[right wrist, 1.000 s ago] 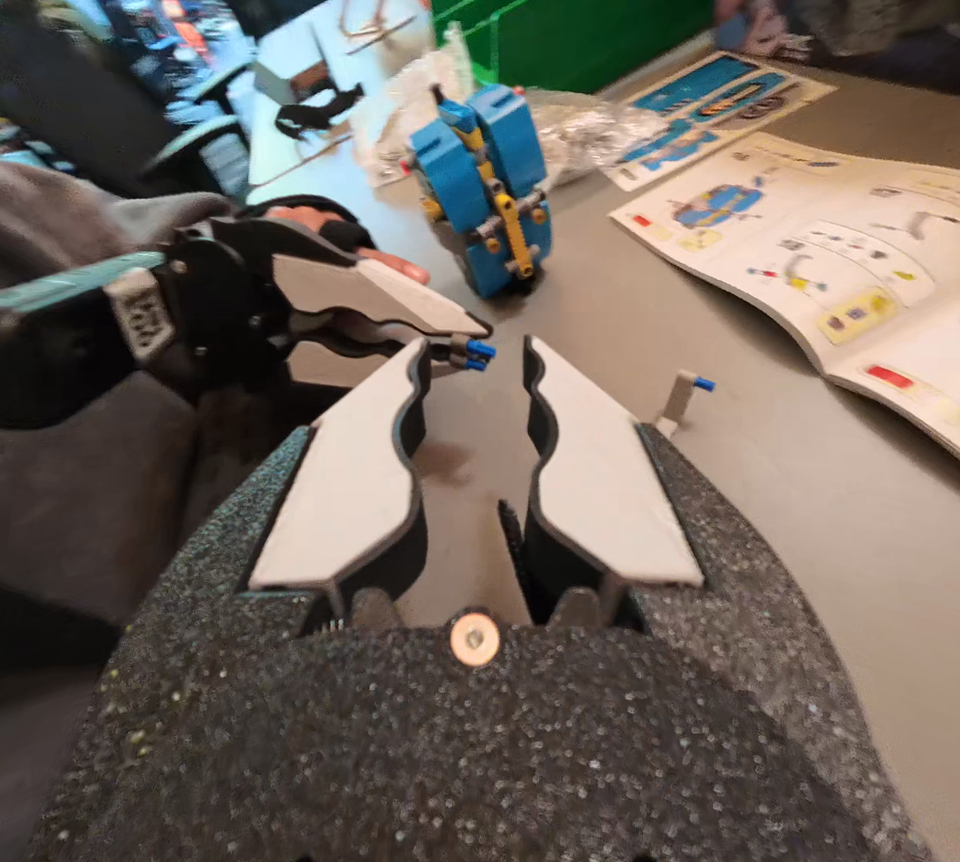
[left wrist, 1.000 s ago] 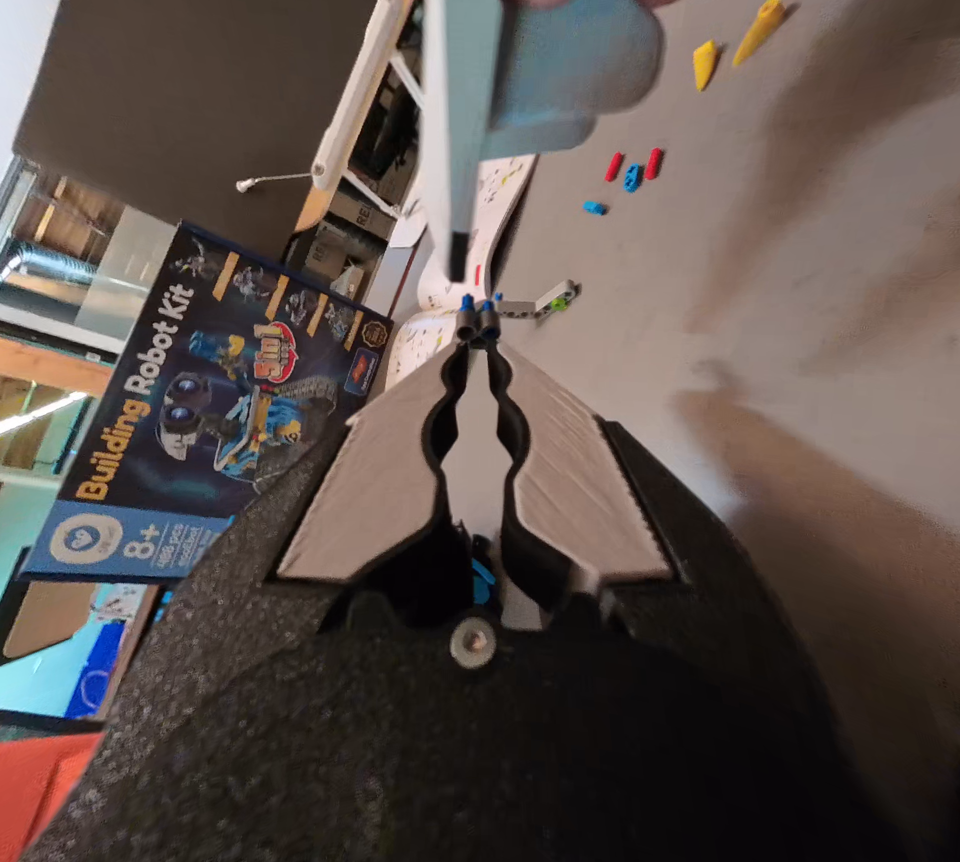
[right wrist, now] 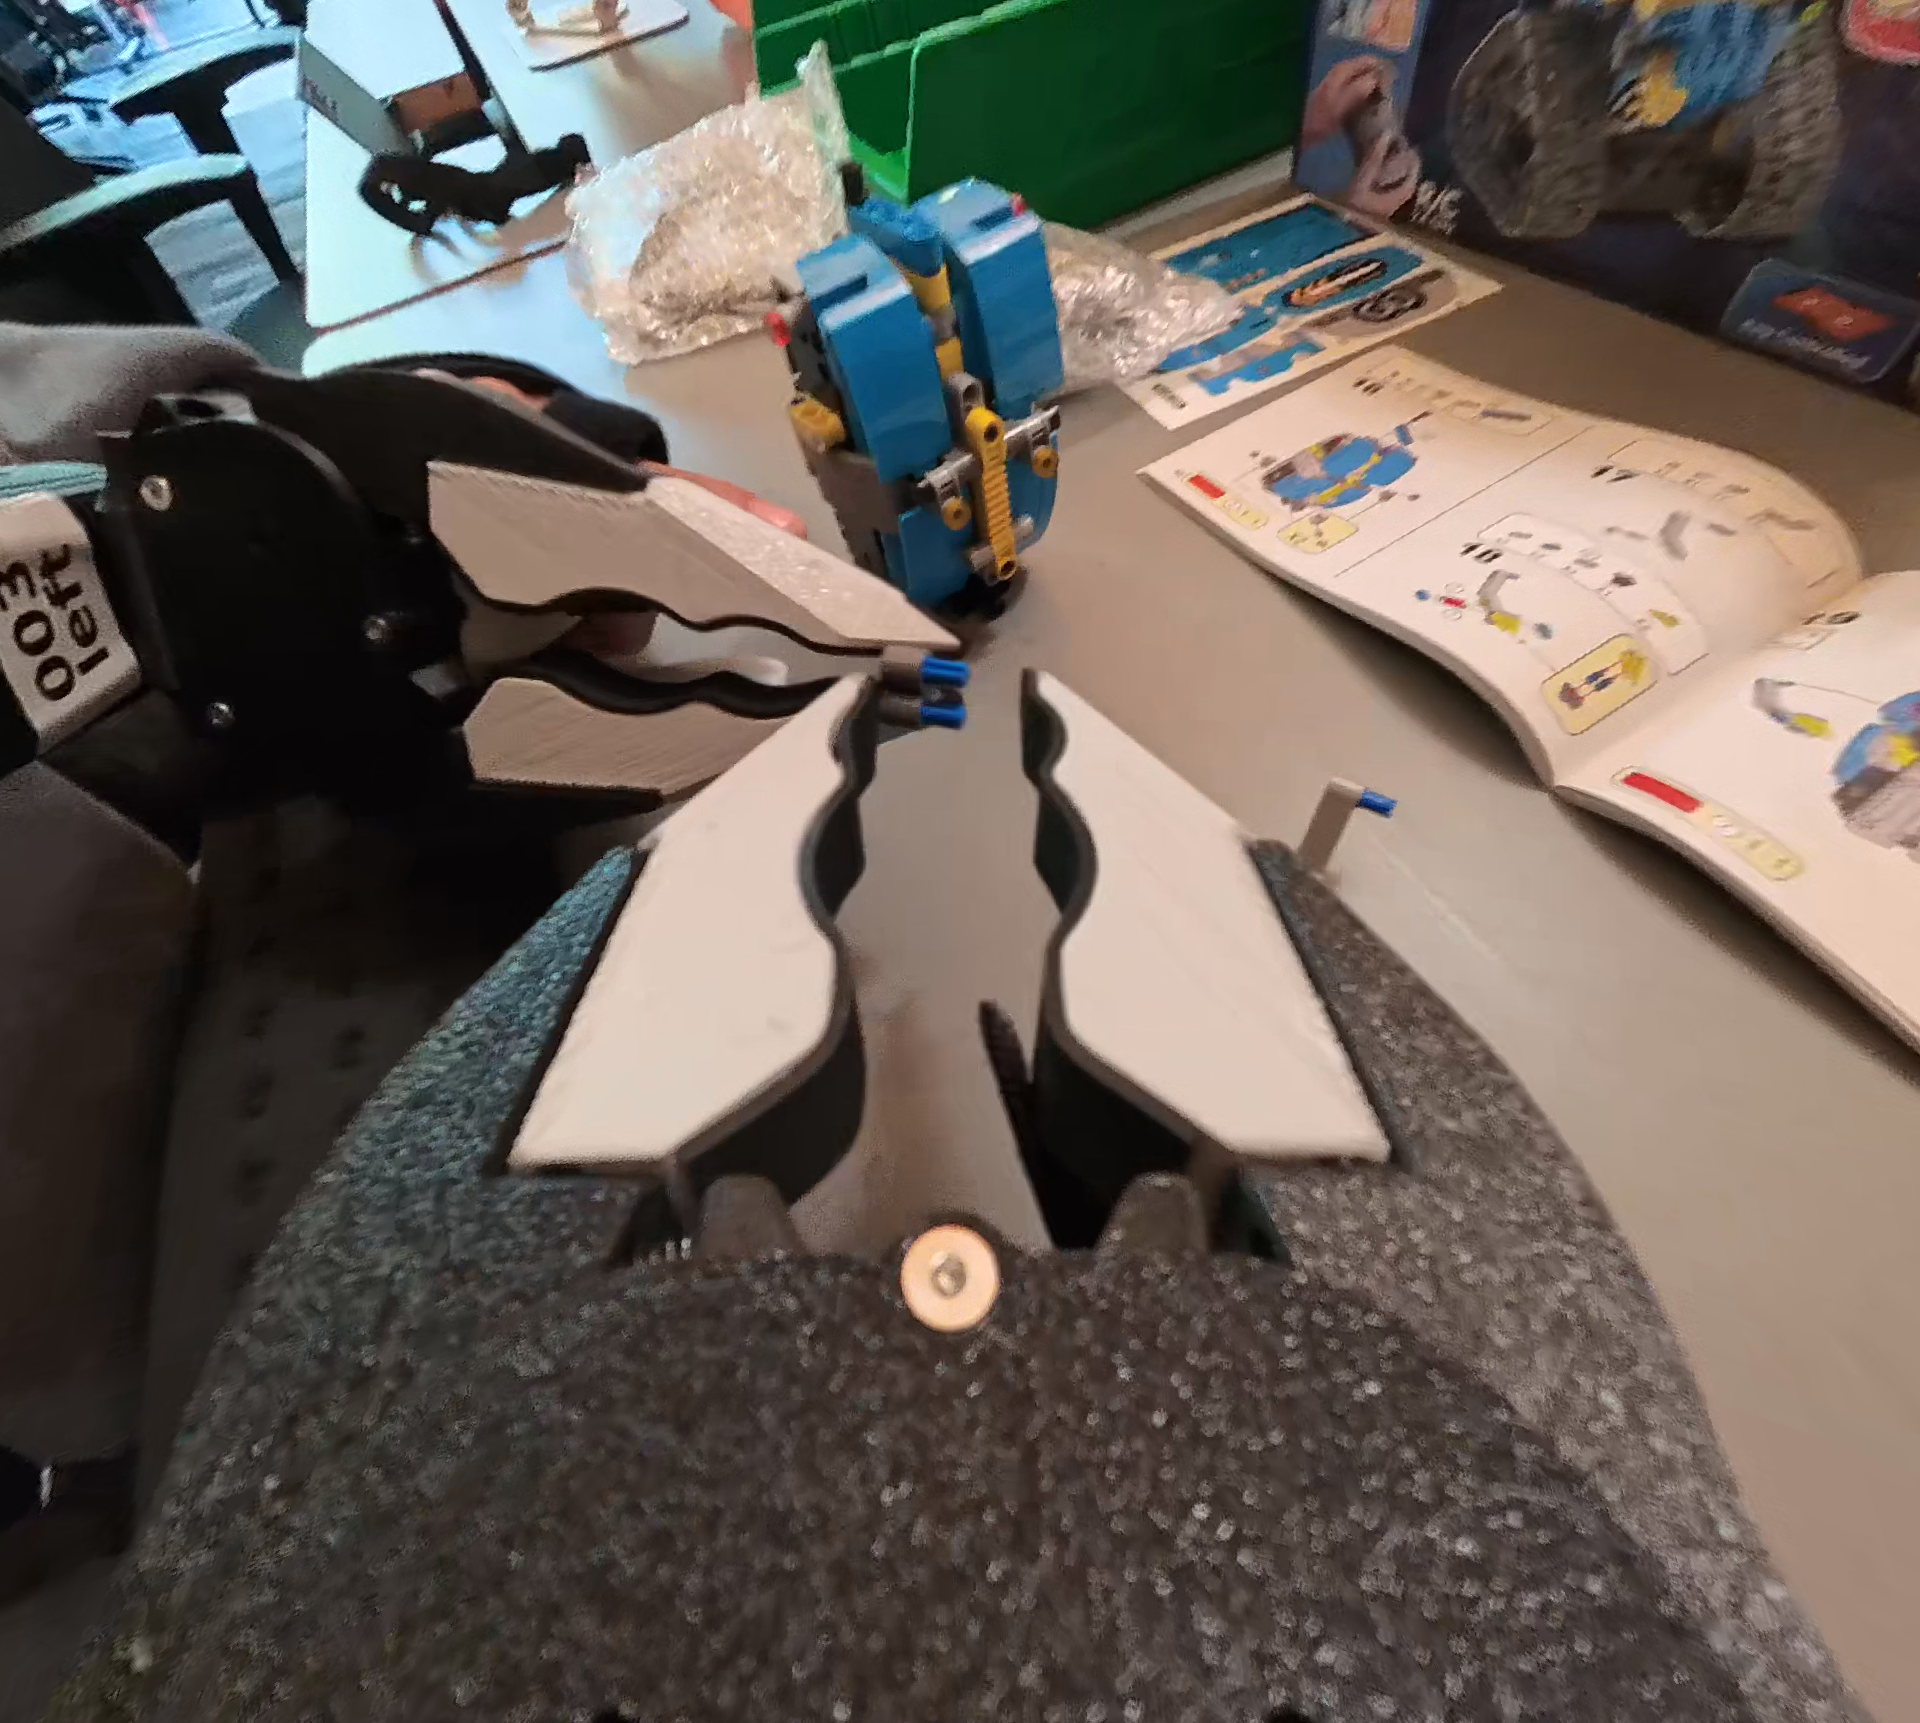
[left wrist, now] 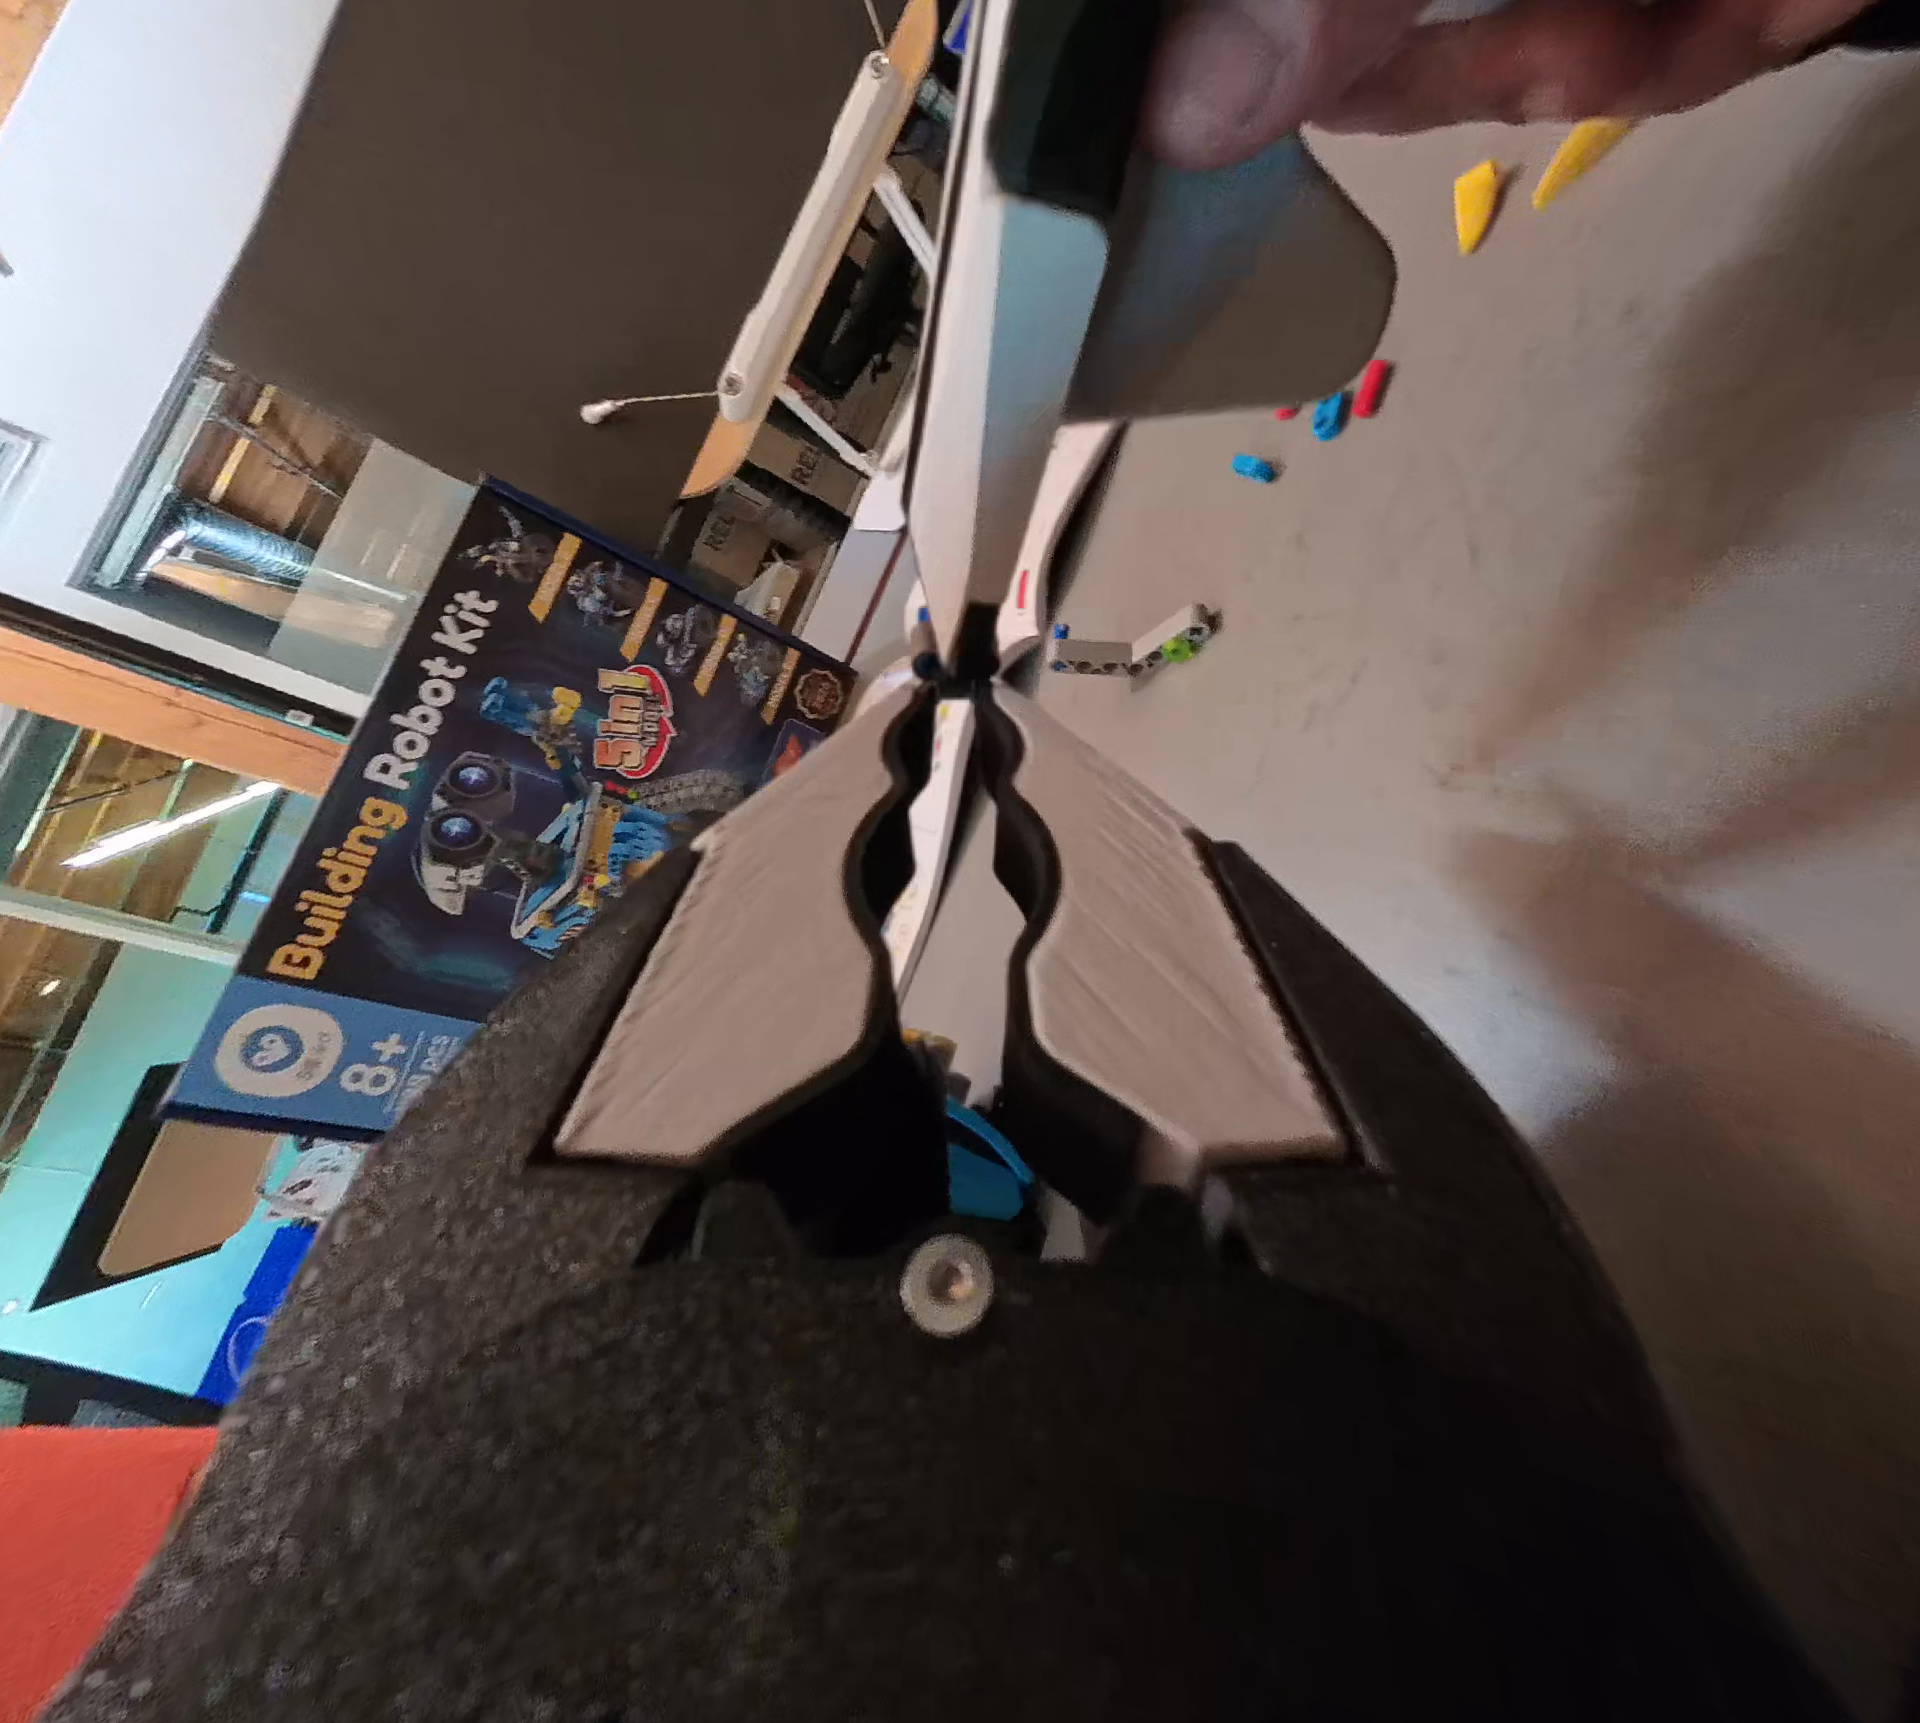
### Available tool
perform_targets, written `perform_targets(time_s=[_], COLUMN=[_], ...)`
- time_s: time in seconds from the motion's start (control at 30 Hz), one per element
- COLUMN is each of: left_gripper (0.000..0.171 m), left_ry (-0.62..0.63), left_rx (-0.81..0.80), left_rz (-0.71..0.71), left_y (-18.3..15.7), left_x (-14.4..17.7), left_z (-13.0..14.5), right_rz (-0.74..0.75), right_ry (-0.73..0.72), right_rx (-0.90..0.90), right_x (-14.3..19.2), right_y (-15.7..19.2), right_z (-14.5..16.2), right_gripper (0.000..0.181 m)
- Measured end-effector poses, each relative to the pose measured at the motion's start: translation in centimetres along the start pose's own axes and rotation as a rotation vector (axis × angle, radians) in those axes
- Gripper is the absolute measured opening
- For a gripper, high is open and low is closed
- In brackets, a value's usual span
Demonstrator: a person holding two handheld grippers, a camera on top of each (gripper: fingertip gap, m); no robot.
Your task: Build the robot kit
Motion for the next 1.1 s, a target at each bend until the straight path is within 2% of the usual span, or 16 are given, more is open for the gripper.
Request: perform_targets(time_s=[0.1, 0.2, 0.37, 0.57, 0.67, 0.8, 0.83, 0.87, 0.93, 1.1], left_gripper=[0.007, 0.007, 0.007, 0.007, 0.007, 0.007, 0.007, 0.007, 0.007, 0.007], left_ry=[0.002, 0.004, -0.023, -0.059, -0.061, -0.055, -0.05, -0.047, -0.047, 0.027], left_rx=[0.02, 0.023, 0.004, -0.008, 0.005, 0.086, 0.113, 0.137, 0.197, 0.216], left_rz=[-0.028, -0.029, -0.043, -0.056, -0.045, 0.012, 0.023, 0.033, 0.067, 0.143], left_y=[0.5, 0.5, 0.5, 0.4, 0.4, 0.5, 0.6, 0.7, 0.8, -0.1], left_x=[0.1, 0.1, 0.3, 0.5, 0.4, 0.1, 0.0, -0.1, -0.1, -0.9], left_z=[0.1, 0.1, -0.1, -0.5, -0.4, 0.0, 0.2, 0.4, 0.6, 1.6], right_rz=[-0.003, 0.0, -0.011, 0.02, 0.016, -0.053, -0.07, -0.074, -0.096, 0.104], right_ry=[-0.028, -0.004, -0.023, 0.017, 0.02, 0.019, 0.027, 0.026, 0.047, 0.208], right_rx=[0.007, 0.018, 0.032, 0.185, 0.183, 0.069, 0.056, 0.048, 0.046, 0.094], right_x=[0.5, 0.0, 0.2, 0.8, 0.7, 0.5, 0.6, 0.9, 1.7, 3.2], right_y=[0.2, 0.5, 0.8, 1.5, 1.5, 0.4, 0.0, -0.5, -1.7, -6.6], right_z=[-0.2, -0.1, -0.2, -0.7, -0.7, -0.2, -0.1, 0.0, 0.1, 2.0], right_gripper=[0.036, 0.033, 0.016, 0.014, 0.014, 0.016, 0.019, 0.031, 0.034, 0.031])
Point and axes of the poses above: each gripper's, where its closed fingertips meet, x back along the fingers, z out of its underside, y = z × x across the jaws, the point moved 8 cm from there along x, back along the fingers, and after that the axes turned 5 degrees about -y, right-handed, at the moved point
